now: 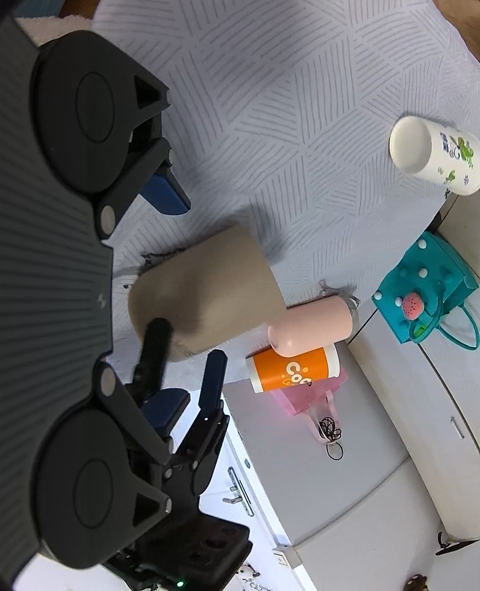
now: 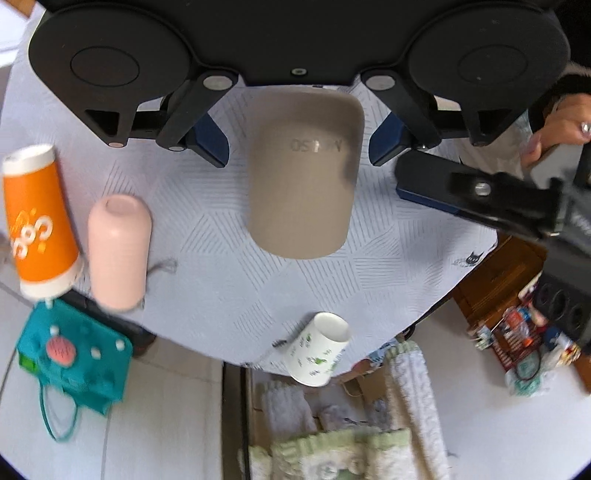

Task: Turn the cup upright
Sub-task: 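Lift the beige tumbler with the right tool and rotate it upright, then lower the upright beige tumbler onto the table with the right tool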

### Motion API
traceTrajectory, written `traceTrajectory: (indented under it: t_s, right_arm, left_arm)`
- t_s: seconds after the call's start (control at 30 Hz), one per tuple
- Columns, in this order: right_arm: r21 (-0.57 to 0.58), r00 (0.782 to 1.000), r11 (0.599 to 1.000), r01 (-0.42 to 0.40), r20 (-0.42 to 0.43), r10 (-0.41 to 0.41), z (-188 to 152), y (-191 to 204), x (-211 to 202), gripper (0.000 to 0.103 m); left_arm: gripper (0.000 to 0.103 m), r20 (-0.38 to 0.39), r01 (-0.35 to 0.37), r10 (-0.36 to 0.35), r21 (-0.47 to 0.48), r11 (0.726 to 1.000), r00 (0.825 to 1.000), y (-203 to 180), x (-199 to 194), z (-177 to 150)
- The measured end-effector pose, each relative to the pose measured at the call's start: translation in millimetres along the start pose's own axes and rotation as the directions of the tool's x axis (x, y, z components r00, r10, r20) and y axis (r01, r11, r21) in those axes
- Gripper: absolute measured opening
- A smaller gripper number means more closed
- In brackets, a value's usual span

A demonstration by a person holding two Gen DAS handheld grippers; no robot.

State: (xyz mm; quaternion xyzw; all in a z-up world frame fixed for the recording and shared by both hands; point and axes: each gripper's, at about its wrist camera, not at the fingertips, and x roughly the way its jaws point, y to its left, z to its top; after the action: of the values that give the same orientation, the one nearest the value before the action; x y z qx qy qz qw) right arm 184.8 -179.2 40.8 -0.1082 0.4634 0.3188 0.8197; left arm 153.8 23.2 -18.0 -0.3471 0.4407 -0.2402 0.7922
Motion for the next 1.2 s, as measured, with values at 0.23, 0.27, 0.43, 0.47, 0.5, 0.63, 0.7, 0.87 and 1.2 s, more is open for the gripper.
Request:
traceTrajectory:
  t_s: [0.23,0.27,0.43,0.47,0.5,0.63,0.7,0.87,1.2]
  right_arm:
    - [-0.035,0.999,0.998,-0.052,-0.019,0.051,0.3,-7.0,7.0,0.087]
    - [-0.034,0.998,0.998,-0.057,-0.029,0.056,2.1,-8.4,9.9,0.087]
    - [-0.028,0.994,0.994,-0.102,-0.046,0.100,7.5,-14.9,18.8,0.087]
    - [-0.030,0.994,0.994,-0.106,-0.042,0.105,8.1,-16.6,20.8,0.087]
    - [-0.028,0.993,0.994,-0.110,-0.038,0.109,8.4,-18.2,22.1,0.088]
    - [-0.034,0.990,0.990,-0.139,-0.040,0.138,8.5,-21.4,27.3,0.088]
    - [-0.033,0.989,0.990,-0.140,-0.044,0.138,8.1,-21.9,29.9,0.089]
    - [-0.004,0.988,0.989,-0.149,-0.044,0.148,11.7,-30.4,38.0,0.088]
    - [-0.047,0.992,0.991,-0.124,-0.018,0.123,8.4,-28.4,38.4,0.085]
  left_arm:
    - [0.101,-0.014,-0.006,0.005,-0.074,0.997,1.000,4.2,20.9,3.1]
    - [0.100,-0.021,-0.007,0.005,-0.091,0.996,1.000,5.4,23.4,3.5]
    - [0.100,-0.025,0.004,-0.006,-0.106,0.994,1.000,3.8,27.9,6.3]
    - [0.099,-0.027,0.020,-0.023,-0.124,0.992,0.999,5.0,28.3,5.4]
    - [0.097,-0.025,0.045,-0.049,-0.143,0.989,0.998,5.9,29.4,4.3]
    - [0.088,0.003,0.051,-0.051,-0.150,0.987,0.999,3.8,31.6,1.2]
    - [0.084,0.015,0.044,-0.043,-0.138,0.989,0.999,2.5,32.3,2.6]
    - [0.085,-0.017,-0.013,0.011,-0.156,0.988,1.000,11.1,48.4,8.1]
    - [0.081,0.020,0.012,-0.010,-0.101,0.995,1.000,12.2,58.0,11.4]
